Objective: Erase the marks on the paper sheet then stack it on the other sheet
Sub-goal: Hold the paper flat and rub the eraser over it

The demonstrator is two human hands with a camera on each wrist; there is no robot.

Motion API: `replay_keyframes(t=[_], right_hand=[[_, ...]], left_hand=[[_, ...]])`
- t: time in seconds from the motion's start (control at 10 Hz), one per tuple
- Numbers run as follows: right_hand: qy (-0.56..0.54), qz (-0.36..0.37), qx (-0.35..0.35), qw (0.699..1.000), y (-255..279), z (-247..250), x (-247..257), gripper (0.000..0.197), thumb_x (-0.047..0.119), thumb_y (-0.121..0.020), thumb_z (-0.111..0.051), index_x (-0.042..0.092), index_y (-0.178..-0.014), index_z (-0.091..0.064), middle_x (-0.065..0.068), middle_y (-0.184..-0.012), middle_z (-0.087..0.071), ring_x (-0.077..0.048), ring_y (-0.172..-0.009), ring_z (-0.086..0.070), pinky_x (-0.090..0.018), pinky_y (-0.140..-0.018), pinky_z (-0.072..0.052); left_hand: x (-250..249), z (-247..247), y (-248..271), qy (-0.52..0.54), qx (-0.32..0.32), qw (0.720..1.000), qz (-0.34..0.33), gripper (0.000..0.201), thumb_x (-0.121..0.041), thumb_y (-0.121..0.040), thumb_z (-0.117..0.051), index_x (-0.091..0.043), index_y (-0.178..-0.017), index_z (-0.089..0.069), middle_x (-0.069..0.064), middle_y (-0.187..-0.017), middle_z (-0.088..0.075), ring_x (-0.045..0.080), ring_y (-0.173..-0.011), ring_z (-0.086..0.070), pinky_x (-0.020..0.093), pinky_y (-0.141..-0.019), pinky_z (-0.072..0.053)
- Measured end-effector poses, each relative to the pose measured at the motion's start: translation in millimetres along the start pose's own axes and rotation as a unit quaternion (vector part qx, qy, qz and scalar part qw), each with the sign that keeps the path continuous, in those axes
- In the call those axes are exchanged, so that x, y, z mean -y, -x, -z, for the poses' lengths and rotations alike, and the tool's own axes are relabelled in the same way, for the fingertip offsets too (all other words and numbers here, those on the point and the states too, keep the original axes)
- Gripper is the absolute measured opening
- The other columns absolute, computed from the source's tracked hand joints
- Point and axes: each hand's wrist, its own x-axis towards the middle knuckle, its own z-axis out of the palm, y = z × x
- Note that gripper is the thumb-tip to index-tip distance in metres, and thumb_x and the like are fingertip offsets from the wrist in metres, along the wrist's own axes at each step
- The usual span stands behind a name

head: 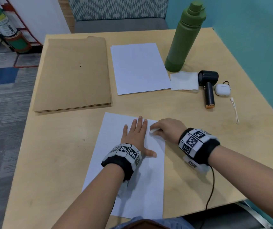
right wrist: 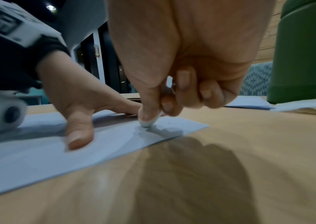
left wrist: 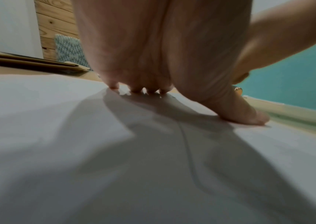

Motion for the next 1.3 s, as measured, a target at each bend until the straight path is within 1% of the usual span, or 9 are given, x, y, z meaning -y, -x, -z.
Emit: replay_keyframes(t=[0.1,0.3,0.5,0.7,0.8,1.0,1.1,1.2,1.3], right_hand=[[0.006,-0.01,0.065,0.998,17,-2,-10,0.024,0.032,-0.09,-0.05,0.029,-0.11,-0.062,0.003,-0.114,-0.063,-0.02,-0.108,-0.056,-0.029,-0.079,-0.04],[-0.037,-0.026,-0.011,0.999,3,0,-5,0.025,0.032,-0.089,-0.051,0.032,-0.111,-0.062,0.003,-0.113,-0.064,-0.023,-0.107,-0.057,-0.028,-0.076,-0.039],[0.042,-0.025,0.069,0.996,21,2,-12,0.025,0.032,-0.09,-0.051,0.033,-0.112,-0.062,0.005,-0.117,-0.062,-0.022,-0.109,-0.056,-0.03,-0.082,-0.042],[0.044,-0.028,-0.012,0.999,13,-6,-1,0.021,0.02,-0.087,-0.046,0.02,-0.102,-0.061,-0.007,-0.1,-0.061,-0.028,-0.097,-0.057,-0.035,-0.072,-0.043],[0.072,-0.029,0.032,0.996,26,-8,-8,0.021,0.017,-0.084,-0.049,0.02,-0.099,-0.063,-0.004,-0.1,-0.064,-0.027,-0.096,-0.059,-0.032,-0.071,-0.045],[-0.007,-0.045,-0.028,0.999,-1,1,6,0.026,0.029,-0.093,-0.042,0.026,-0.113,-0.059,-0.004,-0.113,-0.062,-0.027,-0.104,-0.057,-0.036,-0.079,-0.046],[-0.023,-0.039,-0.046,0.998,7,-20,12,0.026,0.03,-0.094,-0.039,0.021,-0.106,-0.06,-0.006,-0.104,-0.064,-0.028,-0.098,-0.059,-0.035,-0.073,-0.047],[-0.03,-0.004,0.009,1.0,33,-35,10,0.022,0.031,-0.09,-0.046,0.024,-0.1,-0.064,-0.001,-0.099,-0.068,-0.024,-0.095,-0.06,-0.03,-0.067,-0.043],[-0.051,-0.011,0.019,0.998,25,-23,4,0.027,0.035,-0.089,-0.049,0.03,-0.111,-0.063,0.003,-0.114,-0.066,-0.021,-0.105,-0.059,-0.03,-0.079,-0.046]], left_hand=[[0,0,0,0.001,0.003,1.0,0.0,0.127,-0.069,-0.07,-0.063,-0.017,-0.146,0.024,0.0,-0.152,0.033,0.019,-0.142,0.025,0.046,-0.114,0.012],[0,1,1,0.0,0.006,1.0,-0.001,0.126,-0.069,-0.071,-0.062,-0.017,-0.146,0.025,0.0,-0.152,0.033,0.02,-0.142,0.025,0.047,-0.114,0.012],[0,2,2,0.001,0.01,1.0,0.001,0.126,-0.069,-0.071,-0.062,-0.017,-0.145,0.026,-0.001,-0.152,0.034,0.019,-0.142,0.026,0.048,-0.113,0.013],[-1,2,1,0.001,0.01,1.0,0.001,0.127,-0.07,-0.071,-0.062,-0.017,-0.146,0.025,-0.001,-0.152,0.034,0.019,-0.142,0.025,0.048,-0.113,0.012],[-1,3,2,0.005,0.012,1.0,0.001,0.127,-0.07,-0.07,-0.062,-0.017,-0.146,0.025,-0.001,-0.152,0.033,0.019,-0.142,0.025,0.048,-0.113,0.012],[-1,5,3,-0.003,0.01,1.0,0.002,0.124,-0.068,-0.072,-0.062,-0.017,-0.146,0.025,-0.001,-0.152,0.033,0.019,-0.143,0.024,0.048,-0.114,0.01],[-1,4,3,-0.002,0.008,1.0,-0.001,0.123,-0.067,-0.073,-0.062,-0.018,-0.146,0.025,-0.001,-0.152,0.033,0.019,-0.143,0.025,0.048,-0.114,0.011],[0,1,3,0.004,-0.001,1.0,-0.005,0.125,-0.07,-0.071,-0.062,-0.017,-0.146,0.024,-0.001,-0.153,0.032,0.019,-0.142,0.025,0.048,-0.115,0.012],[0,2,3,-0.002,0.006,1.0,-0.006,0.127,-0.069,-0.07,-0.063,-0.016,-0.146,0.025,0.0,-0.152,0.034,0.019,-0.142,0.026,0.048,-0.114,0.013]])
